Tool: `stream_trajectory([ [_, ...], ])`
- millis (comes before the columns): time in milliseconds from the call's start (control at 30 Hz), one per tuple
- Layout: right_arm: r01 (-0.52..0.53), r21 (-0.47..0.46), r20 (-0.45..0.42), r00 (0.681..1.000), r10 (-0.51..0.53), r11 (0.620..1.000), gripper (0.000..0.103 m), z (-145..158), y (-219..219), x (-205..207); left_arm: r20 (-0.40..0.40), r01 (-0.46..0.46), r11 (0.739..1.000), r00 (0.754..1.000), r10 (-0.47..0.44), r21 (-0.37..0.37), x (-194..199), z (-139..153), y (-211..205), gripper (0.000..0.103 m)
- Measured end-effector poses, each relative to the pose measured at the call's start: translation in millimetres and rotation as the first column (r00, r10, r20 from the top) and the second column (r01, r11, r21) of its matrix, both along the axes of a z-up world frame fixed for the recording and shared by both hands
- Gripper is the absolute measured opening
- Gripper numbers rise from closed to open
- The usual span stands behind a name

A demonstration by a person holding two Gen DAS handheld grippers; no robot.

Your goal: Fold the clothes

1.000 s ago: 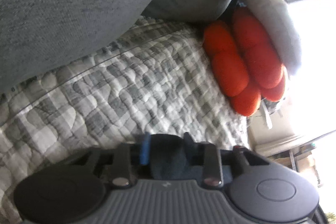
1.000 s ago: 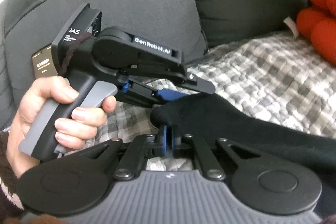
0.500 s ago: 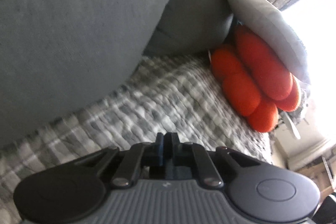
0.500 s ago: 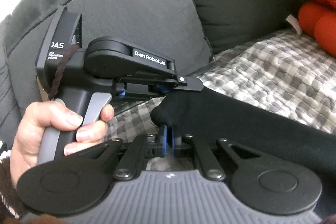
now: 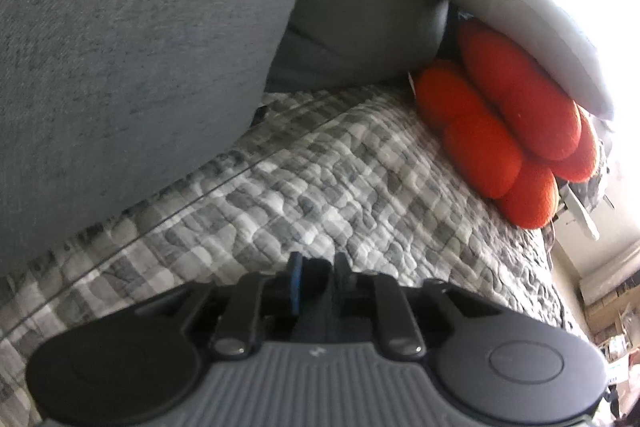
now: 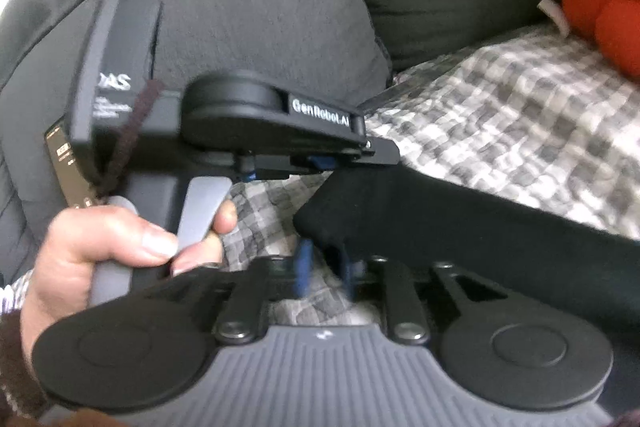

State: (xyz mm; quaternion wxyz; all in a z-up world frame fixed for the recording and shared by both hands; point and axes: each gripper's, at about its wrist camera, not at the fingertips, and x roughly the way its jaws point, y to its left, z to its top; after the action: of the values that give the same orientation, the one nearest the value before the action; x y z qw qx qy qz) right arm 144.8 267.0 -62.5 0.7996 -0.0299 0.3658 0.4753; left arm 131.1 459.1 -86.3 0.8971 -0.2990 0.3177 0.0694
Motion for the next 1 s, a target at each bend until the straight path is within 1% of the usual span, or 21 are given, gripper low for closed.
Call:
stream_trajectory([
  [133, 0.03, -0.022, 0.039, 0.999, -0.029, 0.999, 0.049, 24.9, -26.6, -1.8, 0.0, 0.004, 1.0, 1.0, -0.004, -0.022, -0.2, -1.8, 2.8, 0.024],
  [200, 0.064, -0.052, 0.074, 0.995, -0.061, 0.997, 0.048, 35.7, -40.8, 0.3, 0.0, 0.003, 1.0, 1.0, -0.003, -0.026, -0.4, -2.1, 3.7, 0.029],
  [333, 0.154, -0.137, 0.13, 0.982, -0.137, 0.978, 0.048, 46.3, -74.6, 14.4, 0.0, -0.009, 1.0, 1.0, 0.009, -0.004, -1.2, -0.4, 3.8, 0.029],
  [467, 0.25, -0.219, 0.195, 0.958, -0.209, 0.943, 0.048, 48.5, -108.8, 33.1, -0.005, -0.031, 0.999, 1.0, 0.031, 0.02, -2.9, 2.9, 4.6, 0.029],
  [567, 0.325, -0.269, 0.244, 0.934, -0.263, 0.906, 0.047, 49.3, -140.9, 47.5, 0.004, -0.04, 0.998, 0.999, 0.039, 0.049, -6.3, 10.4, 3.4, 0.029],
  [633, 0.358, -0.296, 0.263, 0.922, -0.285, 0.886, 0.045, 48.1, -157.4, 58.0, 0.011, -0.025, 0.998, 1.0, 0.024, 0.054, -6.5, 12.6, 2.1, 0.032],
  [667, 0.372, -0.309, 0.268, 0.917, -0.295, 0.875, 0.045, 47.0, -164.8, 63.3, 0.009, -0.014, 0.999, 1.0, 0.014, 0.052, -5.6, 12.1, 1.6, 0.035],
  [733, 0.399, -0.334, 0.278, 0.907, -0.316, 0.854, 0.044, 44.4, -179.3, 73.7, -0.015, -0.004, 0.999, 1.0, 0.005, 0.051, -1.4, 7.6, 0.9, 0.036],
  [767, 0.406, -0.348, 0.279, 0.906, -0.32, 0.845, 0.043, 42.3, -184.8, 77.8, -0.024, -0.005, 0.999, 1.0, 0.006, 0.051, 0.4, 5.2, 1.1, 0.036],
  [867, 0.405, -0.392, 0.273, 0.909, -0.316, 0.826, 0.042, 33.4, -194.6, 87.2, -0.011, -0.004, 1.0, 1.0, 0.004, 0.029, 0.5, 2.8, 3.7, 0.036],
  [1000, 0.379, -0.426, 0.258, 0.921, -0.291, 0.821, 0.041, 23.6, -196.7, 91.4, 0.007, -0.002, 1.0, 1.0, 0.002, 0.006, -0.7, 0.6, 6.3, 0.033],
])
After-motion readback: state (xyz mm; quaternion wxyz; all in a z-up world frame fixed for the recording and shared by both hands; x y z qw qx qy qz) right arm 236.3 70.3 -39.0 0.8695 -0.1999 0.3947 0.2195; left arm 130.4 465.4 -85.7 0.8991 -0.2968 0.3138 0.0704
